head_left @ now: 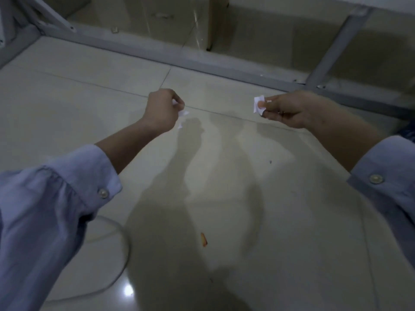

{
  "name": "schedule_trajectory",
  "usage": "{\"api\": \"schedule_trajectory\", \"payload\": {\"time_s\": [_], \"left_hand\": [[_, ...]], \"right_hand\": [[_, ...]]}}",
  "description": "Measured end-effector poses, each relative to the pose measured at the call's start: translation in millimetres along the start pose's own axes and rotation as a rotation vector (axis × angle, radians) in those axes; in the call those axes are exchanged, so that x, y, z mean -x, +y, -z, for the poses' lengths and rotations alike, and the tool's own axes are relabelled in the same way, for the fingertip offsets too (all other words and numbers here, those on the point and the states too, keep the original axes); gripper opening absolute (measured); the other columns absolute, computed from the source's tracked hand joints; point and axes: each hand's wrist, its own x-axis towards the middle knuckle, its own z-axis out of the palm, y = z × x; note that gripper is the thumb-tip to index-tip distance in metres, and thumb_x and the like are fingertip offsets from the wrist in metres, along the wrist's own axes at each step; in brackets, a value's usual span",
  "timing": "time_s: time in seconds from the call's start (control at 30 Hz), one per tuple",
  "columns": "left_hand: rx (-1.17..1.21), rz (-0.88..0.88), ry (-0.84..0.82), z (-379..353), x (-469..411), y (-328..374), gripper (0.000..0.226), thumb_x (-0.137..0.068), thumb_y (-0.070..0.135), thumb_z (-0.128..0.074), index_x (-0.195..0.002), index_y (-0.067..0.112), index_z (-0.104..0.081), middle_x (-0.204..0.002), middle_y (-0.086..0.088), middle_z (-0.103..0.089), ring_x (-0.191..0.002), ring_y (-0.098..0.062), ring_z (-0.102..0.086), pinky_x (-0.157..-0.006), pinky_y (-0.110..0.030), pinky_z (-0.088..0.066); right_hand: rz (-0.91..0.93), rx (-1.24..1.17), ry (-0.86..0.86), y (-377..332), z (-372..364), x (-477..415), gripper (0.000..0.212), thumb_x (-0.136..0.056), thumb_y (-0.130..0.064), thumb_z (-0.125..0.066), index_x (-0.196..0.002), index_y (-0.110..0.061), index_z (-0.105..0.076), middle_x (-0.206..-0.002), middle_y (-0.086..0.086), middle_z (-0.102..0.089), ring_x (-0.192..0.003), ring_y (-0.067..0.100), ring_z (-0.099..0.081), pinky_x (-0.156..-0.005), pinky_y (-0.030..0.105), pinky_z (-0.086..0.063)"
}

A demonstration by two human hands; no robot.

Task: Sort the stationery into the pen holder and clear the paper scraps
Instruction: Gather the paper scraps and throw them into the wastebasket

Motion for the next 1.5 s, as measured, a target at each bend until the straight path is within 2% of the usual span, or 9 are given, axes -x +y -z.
{"api": "schedule_trajectory", "payload": {"time_s": [0.1,0.17,0.3,0.63,0.83,1.0,1.1,1.3,1.5], "left_hand": [[0.073,-0.042,0.014,-1,-4,43,0.015,-0.086,0.007,-0.055,-0.089,0.002,-0.069,-0.092,-0.014,-0.067,-0.079,-0.022,-0.061,-0.058,-0.017,-0.045],[0.152,-0.074,-0.009,-4,-9,75,0.015,-0.089,0.008,-0.056,-0.093,0.0,-0.068,-0.089,-0.013,-0.063,-0.074,-0.018,-0.057,-0.049,-0.006,-0.039],[0.263,-0.192,-0.011,-17,-19,156,0.016,-0.089,0.012,-0.056,-0.098,0.004,-0.068,-0.09,-0.011,-0.062,-0.072,-0.016,-0.058,-0.039,-0.005,-0.036],[0.432,-0.554,-0.113,-71,8,361,0.018,-0.086,0.014,-0.057,-0.096,0.008,-0.071,-0.096,-0.01,-0.067,-0.092,-0.016,-0.062,-0.073,-0.014,-0.047],[0.525,-0.715,-0.179,-98,36,453,0.017,-0.09,0.015,-0.055,-0.097,0.006,-0.068,-0.099,-0.003,-0.063,-0.094,-0.015,-0.061,-0.083,-0.023,-0.052],[0.536,-0.808,-0.324,-129,63,487,0.014,-0.092,0.008,-0.055,-0.097,0.001,-0.065,-0.096,-0.005,-0.058,-0.071,0.0,-0.055,-0.055,0.001,-0.042],[0.475,-0.855,-0.384,-148,69,492,0.013,-0.093,0.009,-0.054,-0.097,0.006,-0.066,-0.095,-0.002,-0.06,-0.067,0.005,-0.054,-0.057,-0.001,-0.042],[0.231,-1.015,-0.432,-172,64,492,0.026,-0.095,0.021,-0.052,-0.113,0.01,-0.066,-0.115,-0.005,-0.066,-0.1,-0.008,-0.055,-0.078,-0.008,-0.032],[0.202,-1.013,-0.609,-174,68,498,0.047,-0.099,0.05,-0.024,-0.09,0.025,-0.062,-0.072,0.012,-0.058,-0.065,-0.001,-0.051,-0.056,-0.013,-0.033]], "right_hand": [[0.051,-0.009,0.049,-22,30,24,0.015,-0.093,-0.005,-0.057,-0.079,-0.012,-0.059,-0.065,-0.007,-0.062,-0.063,0.003,-0.057,-0.052,0.009,-0.051],[0.097,-0.062,0.13,-37,53,43,0.018,-0.091,-0.002,-0.058,-0.077,-0.012,-0.057,-0.058,-0.007,-0.063,-0.056,0.002,-0.06,-0.048,0.011,-0.051],[0.187,-0.096,0.223,-58,106,89,0.009,-0.091,-0.003,-0.058,-0.083,-0.008,-0.06,-0.07,-0.002,-0.065,-0.061,0.003,-0.061,-0.062,0.015,-0.056],[0.379,-0.041,0.674,-71,249,235,0.012,-0.088,-0.009,-0.064,-0.099,-0.008,-0.064,-0.09,0.0,-0.063,-0.075,0.007,-0.063,-0.062,0.013,-0.054],[0.373,-0.024,0.972,-45,316,281,0.019,-0.08,-0.004,-0.073,-0.098,-0.001,-0.067,-0.088,0.008,-0.066,-0.064,0.01,-0.068,-0.058,0.016,-0.056],[0.18,0.302,0.995,-15,338,275,0.02,-0.084,0.003,-0.068,-0.104,0.005,-0.066,-0.099,0.016,-0.065,-0.073,0.016,-0.066,-0.063,0.023,-0.059],[0.136,0.416,0.945,-6,344,273,0.019,-0.086,0.001,-0.066,-0.105,0.001,-0.068,-0.103,0.011,-0.066,-0.075,0.01,-0.063,-0.065,0.018,-0.056],[0.114,0.58,0.864,8,353,264,0.028,-0.09,-0.008,-0.062,-0.117,-0.015,-0.065,-0.111,0.003,-0.065,-0.096,0.015,-0.064,-0.08,0.025,-0.056],[0.168,0.484,0.796,9,349,255,0.041,-0.099,-0.039,-0.042,-0.14,-0.034,-0.044,-0.121,-0.015,-0.052,-0.09,-0.001,-0.052,-0.068,0.007,-0.04]]}}
